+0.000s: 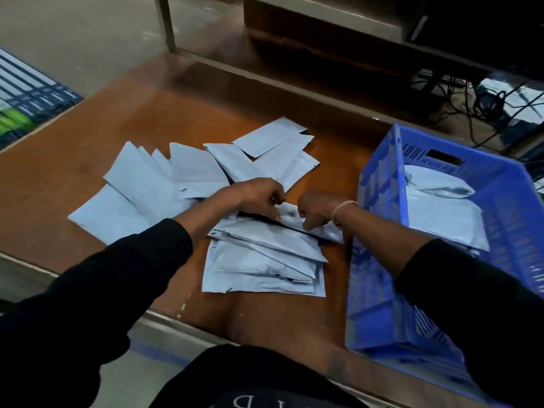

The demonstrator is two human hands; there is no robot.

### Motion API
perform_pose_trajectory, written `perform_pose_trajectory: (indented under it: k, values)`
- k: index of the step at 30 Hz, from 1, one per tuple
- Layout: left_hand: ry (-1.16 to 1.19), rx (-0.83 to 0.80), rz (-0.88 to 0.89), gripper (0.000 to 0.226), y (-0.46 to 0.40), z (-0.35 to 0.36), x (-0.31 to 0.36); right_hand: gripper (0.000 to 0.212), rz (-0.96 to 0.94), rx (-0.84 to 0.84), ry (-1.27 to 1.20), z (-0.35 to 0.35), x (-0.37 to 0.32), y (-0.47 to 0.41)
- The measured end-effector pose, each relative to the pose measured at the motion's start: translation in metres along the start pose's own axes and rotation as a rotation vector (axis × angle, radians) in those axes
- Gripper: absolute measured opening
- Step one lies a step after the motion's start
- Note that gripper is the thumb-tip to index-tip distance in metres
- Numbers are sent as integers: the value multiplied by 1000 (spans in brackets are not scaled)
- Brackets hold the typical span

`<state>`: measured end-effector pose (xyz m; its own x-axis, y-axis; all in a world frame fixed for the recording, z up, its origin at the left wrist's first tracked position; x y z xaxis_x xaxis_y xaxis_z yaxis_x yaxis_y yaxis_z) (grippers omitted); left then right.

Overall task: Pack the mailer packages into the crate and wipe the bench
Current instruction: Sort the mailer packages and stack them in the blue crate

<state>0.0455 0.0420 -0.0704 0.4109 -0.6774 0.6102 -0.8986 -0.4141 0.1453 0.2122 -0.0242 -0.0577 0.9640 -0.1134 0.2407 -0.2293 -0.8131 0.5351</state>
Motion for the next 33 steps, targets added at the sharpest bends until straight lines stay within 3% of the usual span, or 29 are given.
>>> perform_pose_trajectory:
  k: [3,5,7,10,14,16,20,22,25,29,33]
  values:
    - [-115,-9,106,48,-4,3,7,9,-14,-4,-33,-18,13,8]
    - [-159,46,152,34,-8,3,11,16,-24,45,-96,-34,24,14]
    - [-163,107,155,13,-12,-3,16,16,-26,180,-153,-49,36,17]
    - [-83,240,90,6,-13,-19,15,22,51,477,-230,-63,52,15]
    - [119,381,-100,44,-2,-35,-2,16,32,792,-305,-66,47,23]
    - [214,446,-181,53,6,-38,-9,12,-76,708,-335,-61,32,29]
    - [366,523,-258,39,16,-40,-14,49,-232,20,-220,-34,-5,40]
    - [405,535,-273,39,20,-38,-13,63,-281,-132,-163,-19,-20,41]
    - [461,563,-278,39,23,-35,-10,58,-304,-93,-113,-8,-31,38]
    - [522,588,-284,38,29,-38,-4,25,-317,3,-94,-14,-27,40]
    - [550,566,-288,40,34,-50,3,28,-314,100,-59,-35,-4,55]
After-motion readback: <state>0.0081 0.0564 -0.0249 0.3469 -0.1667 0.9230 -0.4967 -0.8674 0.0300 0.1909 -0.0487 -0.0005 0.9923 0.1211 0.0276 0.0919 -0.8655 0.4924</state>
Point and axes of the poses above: each hand's wrist, its own y-axis away from the middle knuckle, its own z-axis out of the palm, x = y × z, the point moved 1 cm from there along -y, towards the middle knuckle, and after that the axes turned 14 degrees about z, right-handed, at the moved point
